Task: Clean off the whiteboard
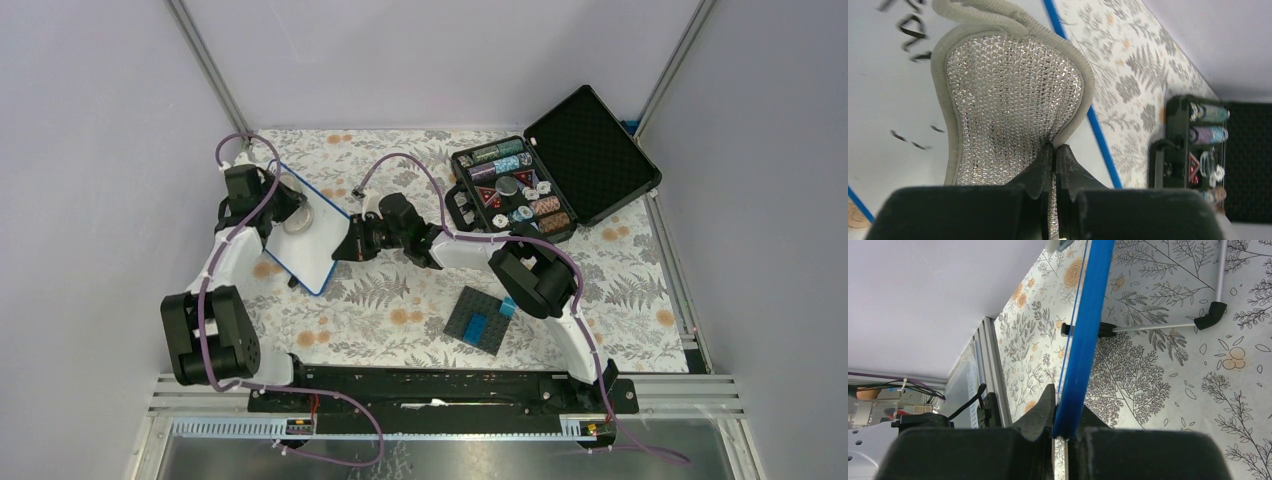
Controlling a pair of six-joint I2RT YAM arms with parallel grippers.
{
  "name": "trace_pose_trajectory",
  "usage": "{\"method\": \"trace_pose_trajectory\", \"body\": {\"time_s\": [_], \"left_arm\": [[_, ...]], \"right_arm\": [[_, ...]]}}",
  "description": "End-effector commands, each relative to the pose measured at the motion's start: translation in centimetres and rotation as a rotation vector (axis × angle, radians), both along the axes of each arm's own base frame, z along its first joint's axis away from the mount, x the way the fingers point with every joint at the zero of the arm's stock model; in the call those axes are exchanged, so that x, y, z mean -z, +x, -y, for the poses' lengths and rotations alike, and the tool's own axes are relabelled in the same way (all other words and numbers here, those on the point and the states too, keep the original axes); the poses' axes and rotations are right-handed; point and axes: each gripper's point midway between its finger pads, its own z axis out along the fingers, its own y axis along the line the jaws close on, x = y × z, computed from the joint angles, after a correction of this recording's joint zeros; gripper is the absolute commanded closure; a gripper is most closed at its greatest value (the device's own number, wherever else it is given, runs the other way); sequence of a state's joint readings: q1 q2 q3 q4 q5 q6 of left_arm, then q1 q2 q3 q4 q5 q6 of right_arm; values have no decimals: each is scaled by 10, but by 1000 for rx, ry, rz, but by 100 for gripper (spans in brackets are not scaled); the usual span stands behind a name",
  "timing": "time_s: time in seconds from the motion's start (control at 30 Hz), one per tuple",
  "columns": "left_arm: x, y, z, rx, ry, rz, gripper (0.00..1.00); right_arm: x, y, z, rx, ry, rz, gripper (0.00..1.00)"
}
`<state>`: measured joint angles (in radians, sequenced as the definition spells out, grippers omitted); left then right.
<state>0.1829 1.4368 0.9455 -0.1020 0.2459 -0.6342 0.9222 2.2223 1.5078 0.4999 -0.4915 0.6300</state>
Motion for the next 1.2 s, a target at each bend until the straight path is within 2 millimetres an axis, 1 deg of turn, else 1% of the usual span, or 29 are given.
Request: {"method": "trace_pose_trajectory", "body": {"time_s": [0.0, 0.07, 0.13, 0.2, 0.27, 0.33, 0.43, 0.5, 0.6, 0.67, 0.77, 0.83, 0.93, 1.03, 1.1, 1.17], "left_arm": [[33, -58, 99, 354, -146, -160, 100], [29, -56, 92, 343, -91, -156, 100], [32, -55, 86, 338, -63, -188, 100], [45, -55, 76, 293, -42, -250, 100], [62, -58, 54, 188, -35, -318, 100], [75, -63, 30, 92, -95, -347, 100], [86, -72, 8, 4, -240, -348, 100], [93, -77, -3, -33, -271, -359, 100], [99, -81, -8, -59, -274, -375, 100], [98, -80, -6, -54, -286, -365, 100], [83, -72, 4, 0, -280, -300, 100], [71, -67, 19, 72, -218, -267, 100], [48, -62, 53, 213, -98, -211, 100], [26, -63, 87, 341, -48, -148, 100], [22, -68, 101, 394, -62, -143, 100], [24, -73, 107, 423, -90, -159, 100]], "right_arm": [[-30, -62, -23, -248, 82, 112, 100], [-30, -62, -23, -249, 83, 108, 100], [-29, -63, -24, -253, 83, 105, 100], [-28, -63, -24, -253, 80, 103, 100], [-27, -62, -24, -250, 76, 107, 100], [-28, -62, -24, -250, 76, 107, 100], [-27, -63, -24, -251, 76, 107, 100], [-28, -63, -24, -252, 77, 106, 100], [-29, -62, -24, -252, 79, 107, 100], [-29, -62, -25, -253, 80, 107, 100], [-29, -62, -25, -252, 80, 107, 100], [-28, -62, -25, -252, 79, 105, 100], [-28, -63, -25, -254, 79, 105, 100], [-27, -63, -25, -254, 78, 105, 100], [-27, -64, -26, -255, 78, 104, 100], [-26, -64, -26, -255, 78, 104, 100]]}}
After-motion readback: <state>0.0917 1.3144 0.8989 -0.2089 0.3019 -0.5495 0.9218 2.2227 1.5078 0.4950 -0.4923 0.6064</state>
